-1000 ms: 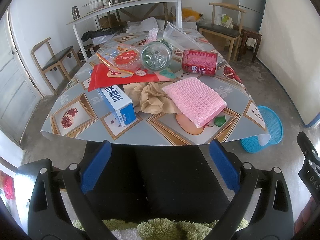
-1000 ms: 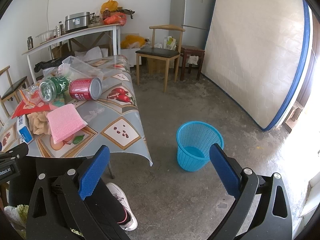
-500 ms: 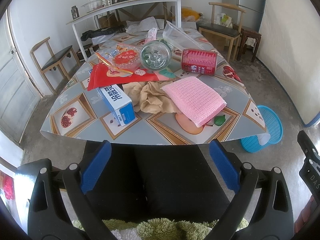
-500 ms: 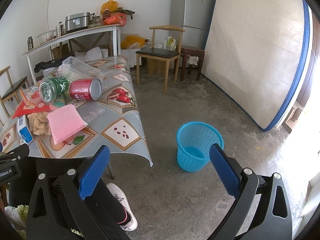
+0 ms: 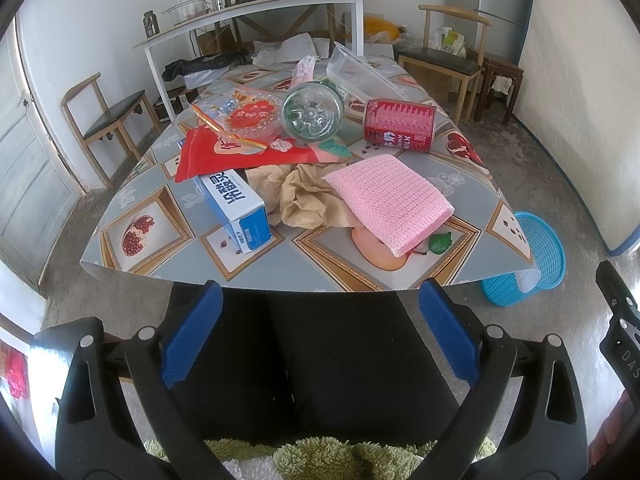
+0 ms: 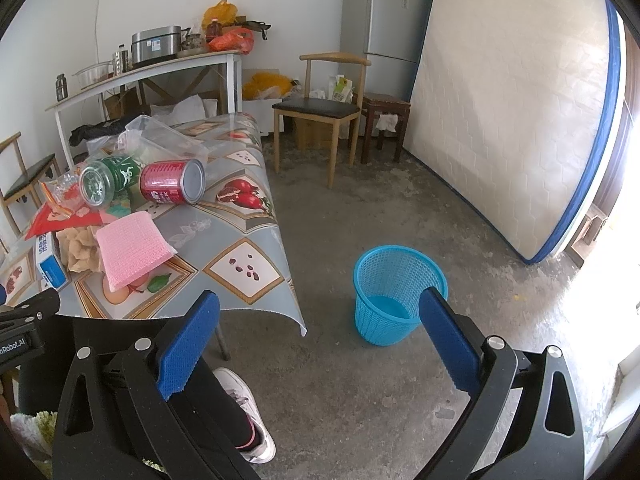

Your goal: Collect trash

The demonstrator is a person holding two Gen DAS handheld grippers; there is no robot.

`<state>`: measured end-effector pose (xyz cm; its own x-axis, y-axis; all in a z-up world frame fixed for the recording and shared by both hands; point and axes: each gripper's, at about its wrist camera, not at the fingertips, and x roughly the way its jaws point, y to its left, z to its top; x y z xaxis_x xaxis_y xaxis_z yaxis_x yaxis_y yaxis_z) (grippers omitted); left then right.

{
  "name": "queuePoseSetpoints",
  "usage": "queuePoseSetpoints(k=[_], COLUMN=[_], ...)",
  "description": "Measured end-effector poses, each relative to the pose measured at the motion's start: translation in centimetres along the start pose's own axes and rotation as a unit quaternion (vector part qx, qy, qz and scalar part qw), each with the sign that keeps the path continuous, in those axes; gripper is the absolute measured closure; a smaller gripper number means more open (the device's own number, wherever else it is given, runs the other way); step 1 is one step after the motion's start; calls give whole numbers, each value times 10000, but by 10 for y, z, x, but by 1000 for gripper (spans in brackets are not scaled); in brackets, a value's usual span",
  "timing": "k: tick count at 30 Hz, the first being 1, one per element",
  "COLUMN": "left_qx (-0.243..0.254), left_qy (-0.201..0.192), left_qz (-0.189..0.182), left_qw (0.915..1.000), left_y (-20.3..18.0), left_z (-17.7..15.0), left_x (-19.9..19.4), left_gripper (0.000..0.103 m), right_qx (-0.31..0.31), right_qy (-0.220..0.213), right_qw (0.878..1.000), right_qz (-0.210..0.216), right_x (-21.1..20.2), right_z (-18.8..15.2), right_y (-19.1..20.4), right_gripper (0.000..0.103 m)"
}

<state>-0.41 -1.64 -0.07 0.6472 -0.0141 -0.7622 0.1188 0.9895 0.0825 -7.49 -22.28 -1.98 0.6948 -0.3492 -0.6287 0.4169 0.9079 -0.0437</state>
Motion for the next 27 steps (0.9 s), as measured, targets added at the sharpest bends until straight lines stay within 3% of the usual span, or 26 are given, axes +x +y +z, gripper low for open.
queuePoseSetpoints(k=[27], left_qx=[5], left_qy=[109], left_qz=[-63], left_qw=[9999], left_y=[-10], left_z=[-2], left_x=[3], left_gripper=[8], right_qx=[34], right_qy=[-62], right_qw=[10000], right_qz=[17], right_x=[3], right_z=[8], right_y=[-3], right_gripper=[6])
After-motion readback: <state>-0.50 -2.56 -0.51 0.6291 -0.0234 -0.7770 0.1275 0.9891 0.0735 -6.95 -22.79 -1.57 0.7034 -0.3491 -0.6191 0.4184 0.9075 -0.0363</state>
